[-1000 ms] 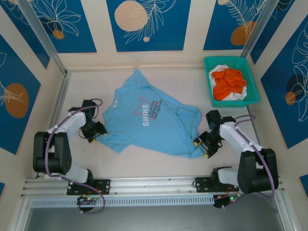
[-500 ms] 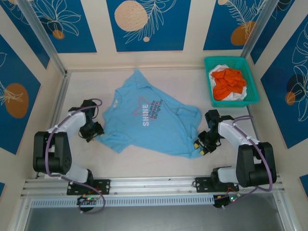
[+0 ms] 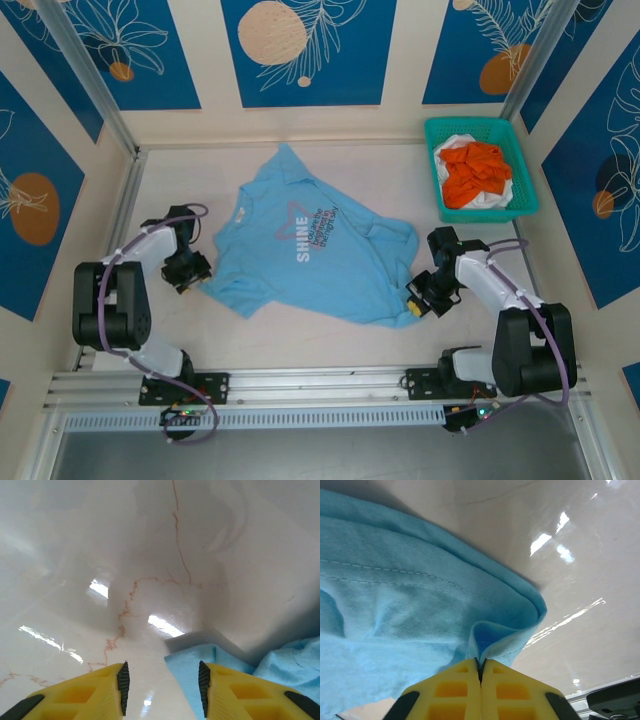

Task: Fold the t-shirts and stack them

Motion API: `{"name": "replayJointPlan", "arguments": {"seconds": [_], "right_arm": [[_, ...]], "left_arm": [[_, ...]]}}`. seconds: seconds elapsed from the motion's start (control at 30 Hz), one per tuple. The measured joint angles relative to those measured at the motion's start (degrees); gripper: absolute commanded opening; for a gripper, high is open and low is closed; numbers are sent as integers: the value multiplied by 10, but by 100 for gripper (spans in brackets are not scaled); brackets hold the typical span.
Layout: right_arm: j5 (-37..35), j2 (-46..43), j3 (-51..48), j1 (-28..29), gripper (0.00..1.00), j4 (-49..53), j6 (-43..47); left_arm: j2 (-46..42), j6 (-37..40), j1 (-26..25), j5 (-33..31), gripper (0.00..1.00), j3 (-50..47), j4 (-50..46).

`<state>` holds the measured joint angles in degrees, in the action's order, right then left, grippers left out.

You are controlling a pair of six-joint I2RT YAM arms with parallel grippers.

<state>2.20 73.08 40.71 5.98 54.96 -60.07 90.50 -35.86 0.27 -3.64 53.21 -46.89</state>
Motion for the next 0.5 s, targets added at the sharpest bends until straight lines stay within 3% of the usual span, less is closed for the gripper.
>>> {"name": "replayJointPlan", "arguments": {"seconds": [0.37,0.43,0.5], "right_arm": [[0,-17,-1,4,2,-1,1],[0,-17,-1,4,2,-1,1],[0,-17,-1,4,1,-1,1]], "left_arm": [[30,-2,0,28,25,0,19],[35,-4,0,33,19,0,24],[37,-8,0,38,0,1,28]]}}
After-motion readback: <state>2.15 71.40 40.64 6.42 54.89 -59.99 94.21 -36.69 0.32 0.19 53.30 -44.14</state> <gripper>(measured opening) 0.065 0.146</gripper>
